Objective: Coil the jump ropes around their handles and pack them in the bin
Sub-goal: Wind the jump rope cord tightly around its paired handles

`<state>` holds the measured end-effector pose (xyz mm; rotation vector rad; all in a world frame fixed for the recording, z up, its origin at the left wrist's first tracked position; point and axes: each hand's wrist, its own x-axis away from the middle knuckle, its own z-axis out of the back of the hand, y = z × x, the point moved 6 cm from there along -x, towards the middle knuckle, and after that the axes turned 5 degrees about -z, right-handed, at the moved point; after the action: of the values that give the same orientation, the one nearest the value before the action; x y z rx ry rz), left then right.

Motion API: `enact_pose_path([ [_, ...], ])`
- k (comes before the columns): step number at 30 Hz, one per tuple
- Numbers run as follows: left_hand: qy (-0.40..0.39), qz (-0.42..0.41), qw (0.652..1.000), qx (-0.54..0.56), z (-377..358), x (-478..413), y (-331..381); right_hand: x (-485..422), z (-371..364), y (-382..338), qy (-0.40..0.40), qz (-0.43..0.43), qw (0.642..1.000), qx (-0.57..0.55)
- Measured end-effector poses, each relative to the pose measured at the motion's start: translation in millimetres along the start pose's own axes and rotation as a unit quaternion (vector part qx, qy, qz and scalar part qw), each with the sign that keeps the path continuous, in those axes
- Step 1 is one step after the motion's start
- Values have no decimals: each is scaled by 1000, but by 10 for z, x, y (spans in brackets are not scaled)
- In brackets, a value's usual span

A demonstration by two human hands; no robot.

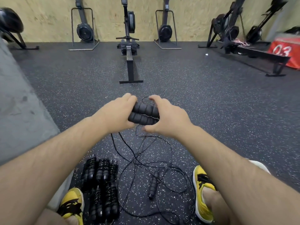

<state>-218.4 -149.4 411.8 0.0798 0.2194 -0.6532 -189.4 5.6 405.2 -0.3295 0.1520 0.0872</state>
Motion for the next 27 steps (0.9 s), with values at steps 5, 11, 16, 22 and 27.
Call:
enact_pose_path([
  [5, -7, 32, 999, 11, -1, 3, -11, 16, -106, -1, 30, -2, 996, -83],
  [11, 51, 3, 998, -43, 12, 20, 103, 61, -19, -16, 89, -6, 988, -125],
  [16, 96, 29, 994, -32, 213, -46, 150, 92, -171, 194, 76, -119, 815, -563],
  [22, 111, 24, 994, 1, 361, -35, 277, 1, -727, -358, -111, -77, 860, -491],
  [27, 125, 1, 991, 43, 430, 3, 338, 140, -927, -933, -190, 11, 864, -467],
])
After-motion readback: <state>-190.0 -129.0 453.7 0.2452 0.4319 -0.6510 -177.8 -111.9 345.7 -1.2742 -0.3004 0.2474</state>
